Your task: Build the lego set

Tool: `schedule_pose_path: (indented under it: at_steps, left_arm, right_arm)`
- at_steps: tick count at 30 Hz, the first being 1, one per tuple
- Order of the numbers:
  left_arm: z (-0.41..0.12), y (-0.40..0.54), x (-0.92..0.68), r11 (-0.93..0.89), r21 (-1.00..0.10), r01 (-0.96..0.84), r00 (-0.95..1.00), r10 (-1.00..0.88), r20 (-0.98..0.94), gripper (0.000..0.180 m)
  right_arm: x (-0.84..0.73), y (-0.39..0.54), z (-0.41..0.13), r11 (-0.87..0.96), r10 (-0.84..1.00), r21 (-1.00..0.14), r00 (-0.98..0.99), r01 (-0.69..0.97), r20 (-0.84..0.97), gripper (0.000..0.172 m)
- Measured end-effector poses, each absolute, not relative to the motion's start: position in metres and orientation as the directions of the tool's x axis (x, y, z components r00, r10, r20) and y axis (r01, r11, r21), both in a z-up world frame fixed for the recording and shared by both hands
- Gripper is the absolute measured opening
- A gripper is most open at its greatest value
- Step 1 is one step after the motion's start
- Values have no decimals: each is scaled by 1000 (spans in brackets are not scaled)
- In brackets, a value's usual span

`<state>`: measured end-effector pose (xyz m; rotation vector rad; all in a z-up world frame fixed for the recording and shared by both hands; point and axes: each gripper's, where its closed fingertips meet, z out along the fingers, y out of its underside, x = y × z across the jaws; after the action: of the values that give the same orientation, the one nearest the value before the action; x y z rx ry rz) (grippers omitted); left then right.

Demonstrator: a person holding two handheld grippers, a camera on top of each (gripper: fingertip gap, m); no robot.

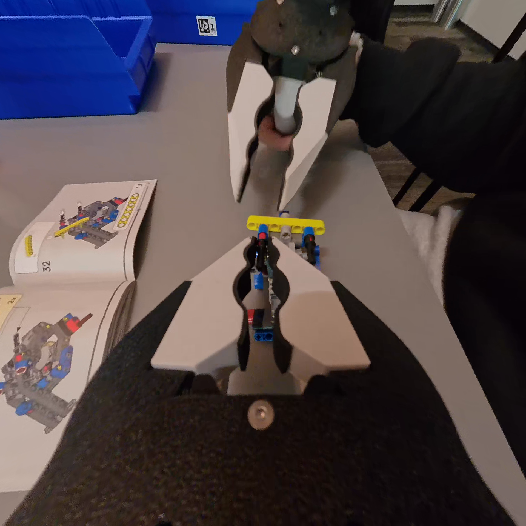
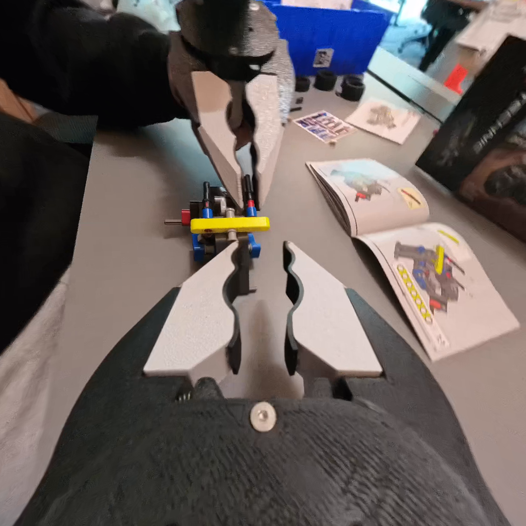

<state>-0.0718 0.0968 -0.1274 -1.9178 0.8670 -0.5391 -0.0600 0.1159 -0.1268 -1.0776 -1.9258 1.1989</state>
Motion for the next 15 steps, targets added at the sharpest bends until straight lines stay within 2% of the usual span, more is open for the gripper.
schedule_pose_path:
  at_steps: [3, 6, 8, 12, 15]
  left_arm:
    - [-127, 98, -73, -289, -881, -374, 658, -753, -32, 4]
    - [-126, 99, -72, -261, -886, -384, 664, -744, -69, 4]
    - [-126, 101, -72, -258, -886, -385, 679, -730, -83, 4]
    - [-126, 104, -72, -280, -884, -374, 730, -676, -95, 4]
    - [-126, 105, -72, -297, -879, -373, 755, -647, -101, 4]
  right_arm:
    - [-48, 113, -110, 115, 919, -930, -394, 349, -34, 36]
    - [-45, 106, -102, 113, 972, -935, -231, 337, 34, 35]
    - [-43, 99, -109, 42, 994, -919, -111, 392, -2, 30]
    - [-47, 89, -123, -203, 979, -906, 84, 373, -185, 32]
    - [-52, 90, -129, -251, 966, -907, 153, 337, -210, 28]
